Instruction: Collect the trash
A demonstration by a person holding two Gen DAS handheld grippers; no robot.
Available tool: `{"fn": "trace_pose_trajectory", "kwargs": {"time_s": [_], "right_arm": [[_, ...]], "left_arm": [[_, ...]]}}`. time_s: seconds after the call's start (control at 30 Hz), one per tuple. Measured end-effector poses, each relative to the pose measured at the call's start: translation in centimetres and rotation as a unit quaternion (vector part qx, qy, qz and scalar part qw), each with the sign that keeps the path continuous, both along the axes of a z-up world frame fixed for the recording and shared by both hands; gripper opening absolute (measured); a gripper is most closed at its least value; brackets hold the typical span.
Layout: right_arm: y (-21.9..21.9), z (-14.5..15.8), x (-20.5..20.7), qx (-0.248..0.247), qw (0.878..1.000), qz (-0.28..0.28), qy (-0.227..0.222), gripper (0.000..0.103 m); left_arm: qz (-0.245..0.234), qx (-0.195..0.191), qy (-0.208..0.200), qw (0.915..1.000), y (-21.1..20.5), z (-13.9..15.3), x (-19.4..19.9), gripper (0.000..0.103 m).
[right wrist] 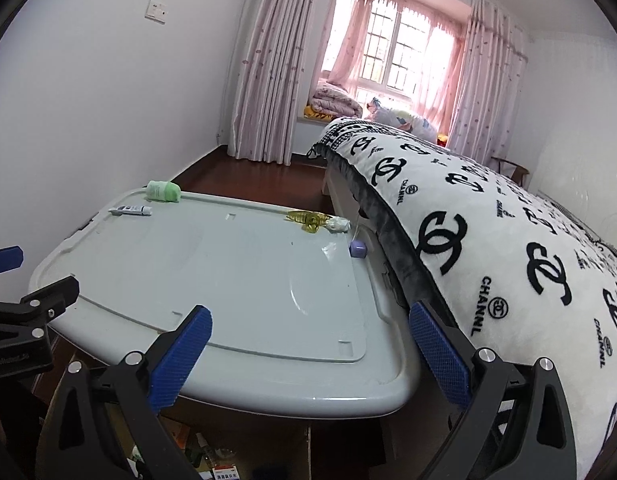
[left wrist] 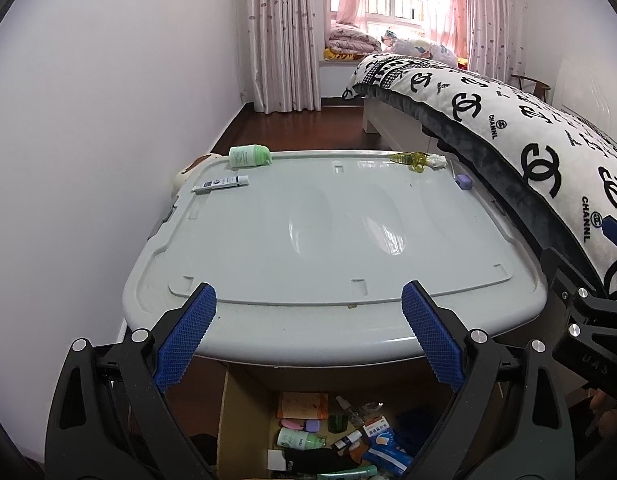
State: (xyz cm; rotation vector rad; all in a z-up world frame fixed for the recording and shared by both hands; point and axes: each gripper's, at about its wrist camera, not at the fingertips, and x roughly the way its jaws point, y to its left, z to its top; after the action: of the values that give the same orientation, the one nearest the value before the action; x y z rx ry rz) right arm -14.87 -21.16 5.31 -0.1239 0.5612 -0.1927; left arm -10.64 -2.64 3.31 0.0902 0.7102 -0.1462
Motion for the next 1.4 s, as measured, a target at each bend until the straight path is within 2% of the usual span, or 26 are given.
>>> {"fn": "trace_pose_trajectory", "kwargs": {"time_s": [1.4], "right_arm": [[0.03, -0.14, -0.01, 0.005, 1.000, 0.003, 0.007, 0.098]], "left_arm": [[0.007, -0.002, 0.002, 1.0000, -0.37, 0.12, -0.25, 0.091]]}}
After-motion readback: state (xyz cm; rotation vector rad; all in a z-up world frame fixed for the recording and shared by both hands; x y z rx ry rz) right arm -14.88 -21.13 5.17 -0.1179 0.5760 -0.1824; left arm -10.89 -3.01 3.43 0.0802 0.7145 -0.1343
